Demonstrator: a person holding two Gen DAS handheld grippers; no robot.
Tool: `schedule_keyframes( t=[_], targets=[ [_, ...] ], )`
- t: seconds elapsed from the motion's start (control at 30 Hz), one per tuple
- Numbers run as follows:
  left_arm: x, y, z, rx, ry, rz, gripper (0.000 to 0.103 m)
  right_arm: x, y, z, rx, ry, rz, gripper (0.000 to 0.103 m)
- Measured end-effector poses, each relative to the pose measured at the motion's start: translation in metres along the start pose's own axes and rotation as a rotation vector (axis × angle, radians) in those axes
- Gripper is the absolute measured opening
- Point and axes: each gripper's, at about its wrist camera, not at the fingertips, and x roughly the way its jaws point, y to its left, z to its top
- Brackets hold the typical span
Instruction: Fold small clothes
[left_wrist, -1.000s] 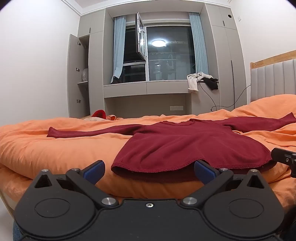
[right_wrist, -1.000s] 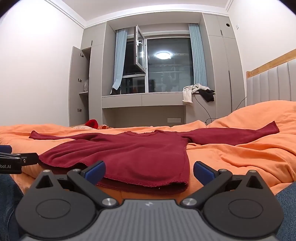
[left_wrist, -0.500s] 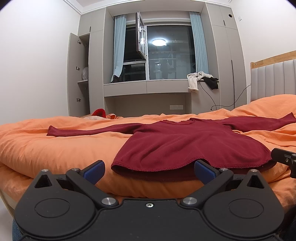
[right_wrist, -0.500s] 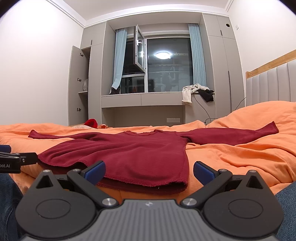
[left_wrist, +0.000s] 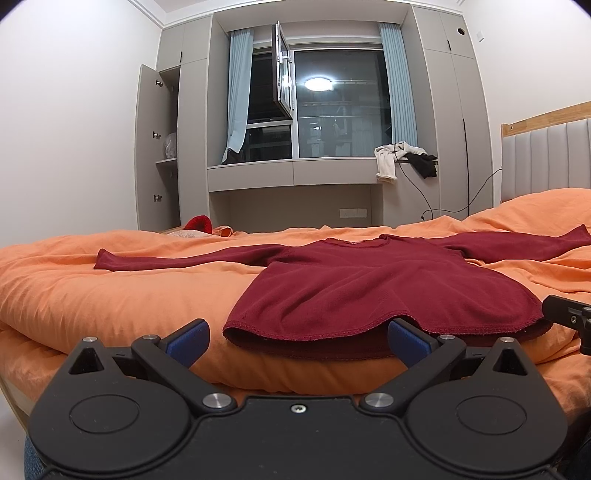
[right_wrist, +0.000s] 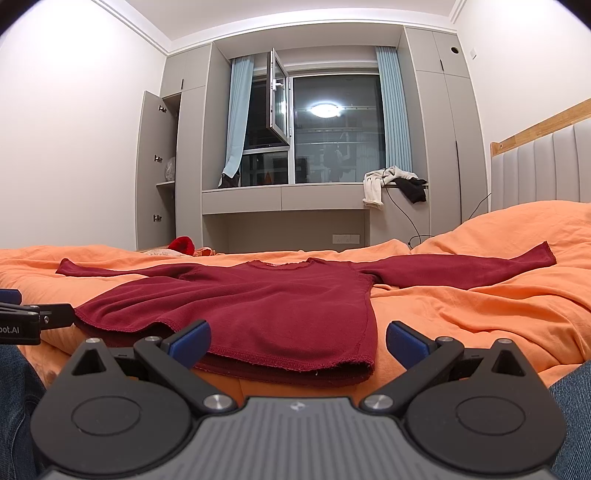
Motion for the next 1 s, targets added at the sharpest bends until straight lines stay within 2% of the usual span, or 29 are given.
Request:
schedule_keyframes(
  t=[1.0],
  targets=[
    [0.000, 0.001, 0.001, -0.004, 0.003, -0.002, 0.102, 0.003, -0.010, -0.005, 0.000, 0.004, -0.001, 0.103]
  ],
)
